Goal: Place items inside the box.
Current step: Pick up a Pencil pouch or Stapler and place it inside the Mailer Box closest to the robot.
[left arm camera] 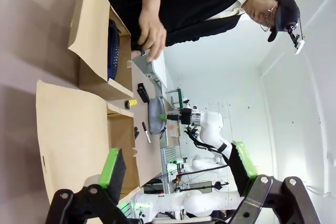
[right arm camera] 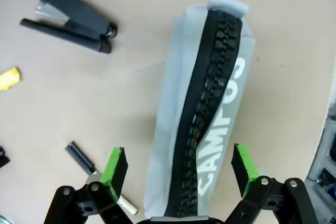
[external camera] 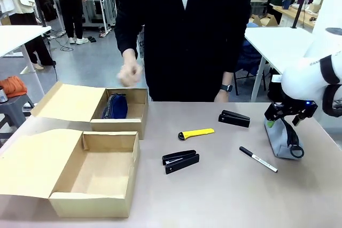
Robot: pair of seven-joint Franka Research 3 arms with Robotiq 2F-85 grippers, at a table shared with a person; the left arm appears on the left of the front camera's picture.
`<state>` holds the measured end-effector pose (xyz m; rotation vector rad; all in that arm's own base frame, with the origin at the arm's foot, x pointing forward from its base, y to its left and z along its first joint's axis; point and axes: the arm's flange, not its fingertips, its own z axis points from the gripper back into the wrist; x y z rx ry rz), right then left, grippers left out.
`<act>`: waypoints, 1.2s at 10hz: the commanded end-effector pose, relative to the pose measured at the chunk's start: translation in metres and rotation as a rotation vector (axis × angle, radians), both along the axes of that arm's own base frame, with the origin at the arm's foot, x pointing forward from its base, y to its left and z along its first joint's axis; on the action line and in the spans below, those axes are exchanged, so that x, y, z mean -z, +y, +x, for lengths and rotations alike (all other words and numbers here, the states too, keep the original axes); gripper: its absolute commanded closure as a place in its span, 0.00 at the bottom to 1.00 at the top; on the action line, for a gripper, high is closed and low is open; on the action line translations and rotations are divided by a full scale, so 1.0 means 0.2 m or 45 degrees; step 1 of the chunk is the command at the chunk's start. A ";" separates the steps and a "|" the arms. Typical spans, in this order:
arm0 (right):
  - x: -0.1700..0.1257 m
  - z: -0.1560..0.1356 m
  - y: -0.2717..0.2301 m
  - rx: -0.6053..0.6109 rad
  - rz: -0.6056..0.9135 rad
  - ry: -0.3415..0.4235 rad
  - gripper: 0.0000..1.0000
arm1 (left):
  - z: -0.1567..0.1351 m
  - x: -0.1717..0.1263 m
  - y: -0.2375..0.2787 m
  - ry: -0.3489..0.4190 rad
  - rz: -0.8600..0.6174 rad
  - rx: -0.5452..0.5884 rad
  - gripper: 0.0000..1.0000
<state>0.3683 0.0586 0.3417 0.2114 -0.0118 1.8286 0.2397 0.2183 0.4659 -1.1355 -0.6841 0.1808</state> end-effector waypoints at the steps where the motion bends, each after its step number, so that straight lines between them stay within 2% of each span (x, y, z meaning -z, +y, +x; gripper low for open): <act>1: 0.09 -0.18 -0.03 0.048 -0.030 -0.005 0.00 | 0.00 -0.01 0.00 -0.045 -0.010 0.004 0.00; 2: 0.08 -0.18 -0.03 0.054 -0.012 0.041 0.00 | 0.00 -0.01 0.00 -0.045 -0.010 0.004 0.00; 3: 0.09 -0.19 -0.03 0.017 0.002 0.098 0.59 | 0.00 -0.01 0.00 -0.045 -0.010 0.004 0.00; 4: 0.09 -0.18 -0.03 0.038 0.004 0.104 0.59 | 0.00 -0.01 0.00 -0.045 -0.010 0.004 0.00; 5: 0.09 -0.17 -0.03 0.037 0.004 0.116 1.00 | 0.00 -0.01 0.00 -0.045 -0.010 0.004 0.00; 7: 0.09 -0.18 -0.04 0.032 0.023 0.128 1.00 | 0.00 -0.01 0.00 -0.045 -0.010 0.004 0.00; 8: 0.09 -0.19 -0.05 0.039 0.025 0.130 0.86 | 0.00 -0.01 0.00 -0.045 -0.010 0.004 0.00; 9: 0.08 -0.19 -0.06 0.041 0.036 0.130 0.96 | 0.00 -0.01 0.00 -0.045 -0.010 0.004 0.00; 10: 0.08 -0.20 -0.07 0.043 0.032 0.129 1.00 | 0.00 -0.01 0.00 -0.045 -0.010 0.004 0.00; 12: 0.08 -0.19 -0.06 0.059 0.010 0.125 1.00 | 0.00 -0.01 0.00 -0.045 -0.010 0.004 0.00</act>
